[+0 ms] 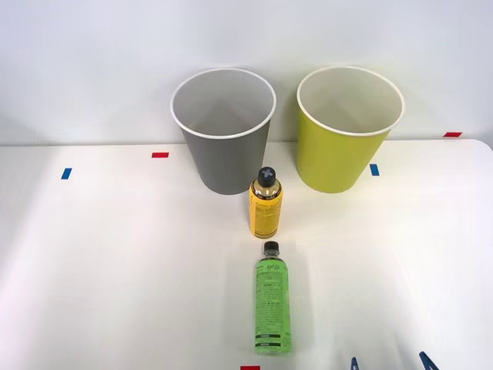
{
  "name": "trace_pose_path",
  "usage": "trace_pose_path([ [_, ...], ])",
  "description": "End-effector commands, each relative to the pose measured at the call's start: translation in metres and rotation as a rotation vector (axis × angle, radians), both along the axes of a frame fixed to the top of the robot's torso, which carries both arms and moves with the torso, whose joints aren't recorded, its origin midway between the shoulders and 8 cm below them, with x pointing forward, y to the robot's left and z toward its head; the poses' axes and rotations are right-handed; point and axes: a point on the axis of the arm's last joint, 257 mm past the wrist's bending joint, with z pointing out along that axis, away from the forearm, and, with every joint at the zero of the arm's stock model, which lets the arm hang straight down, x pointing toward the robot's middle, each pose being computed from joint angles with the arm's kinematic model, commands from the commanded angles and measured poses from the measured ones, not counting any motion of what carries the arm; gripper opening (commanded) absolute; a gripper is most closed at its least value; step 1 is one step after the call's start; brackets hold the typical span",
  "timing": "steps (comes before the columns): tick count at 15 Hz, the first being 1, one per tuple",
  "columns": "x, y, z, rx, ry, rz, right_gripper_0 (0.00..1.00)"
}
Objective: Put cans in the gray bin, plastic bottles in the light green bin
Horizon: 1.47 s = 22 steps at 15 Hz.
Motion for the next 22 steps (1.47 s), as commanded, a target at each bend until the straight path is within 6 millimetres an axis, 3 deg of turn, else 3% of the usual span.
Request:
trace_pose_path([
  [1,0.000,0.000,0.000,0.000,0.000,0.000,1.00],
  [13,0.000,0.000,0.000,0.000,0.000,0.000,1.00],
  [14,-0.001,-0.003,-0.016,-0.007,0.040,0.001,1.00],
  [16,-0.001,-0.003,-0.020,-0.006,0.047,0.007,1.00],
  [19,0.005,-0.004,-0.005,-0.023,0.013,0.023,1.00],
  [22,0.025,0.000,0.014,-0.032,0.024,0.048,1.00],
])
